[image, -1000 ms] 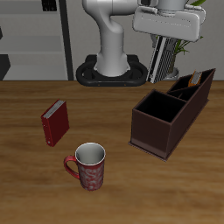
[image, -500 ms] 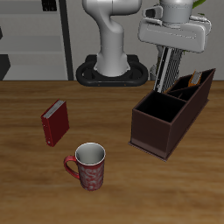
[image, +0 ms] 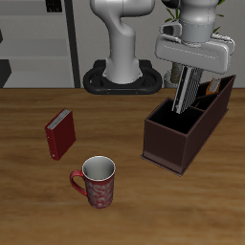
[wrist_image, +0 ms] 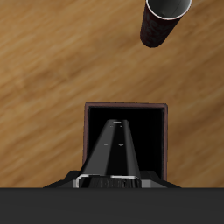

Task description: Place the orange book into the left desk caddy's left compartment and place the striped book into the left desk caddy's right compartment and place the red book into the left desk caddy's right compartment

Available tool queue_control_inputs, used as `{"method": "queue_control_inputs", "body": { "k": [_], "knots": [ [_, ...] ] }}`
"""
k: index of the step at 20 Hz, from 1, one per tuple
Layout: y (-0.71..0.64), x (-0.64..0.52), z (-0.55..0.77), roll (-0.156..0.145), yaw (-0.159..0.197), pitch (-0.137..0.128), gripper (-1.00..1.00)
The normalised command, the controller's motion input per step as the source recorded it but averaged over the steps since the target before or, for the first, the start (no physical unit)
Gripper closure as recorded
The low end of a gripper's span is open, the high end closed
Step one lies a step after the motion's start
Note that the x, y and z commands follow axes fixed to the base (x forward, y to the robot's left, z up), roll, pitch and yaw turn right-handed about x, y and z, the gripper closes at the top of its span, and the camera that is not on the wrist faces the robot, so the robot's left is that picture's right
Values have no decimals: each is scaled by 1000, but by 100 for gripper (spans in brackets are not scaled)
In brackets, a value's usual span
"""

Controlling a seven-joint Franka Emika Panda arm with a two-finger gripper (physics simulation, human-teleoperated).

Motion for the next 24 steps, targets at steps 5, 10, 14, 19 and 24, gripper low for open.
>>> {"method": "queue_control_inputs", "body": {
  "k": [5,10,14,19,24],
  "knots": [
    [-18,92,-150,1,-14,30,100],
    [41,123,-151,14,-16,28,100],
    [1,161,-145,7,-14,38,100],
    [18,166,-157,15,-12,47,100],
    [-35,222,-249,-4,5,59,100]
  ]
}}
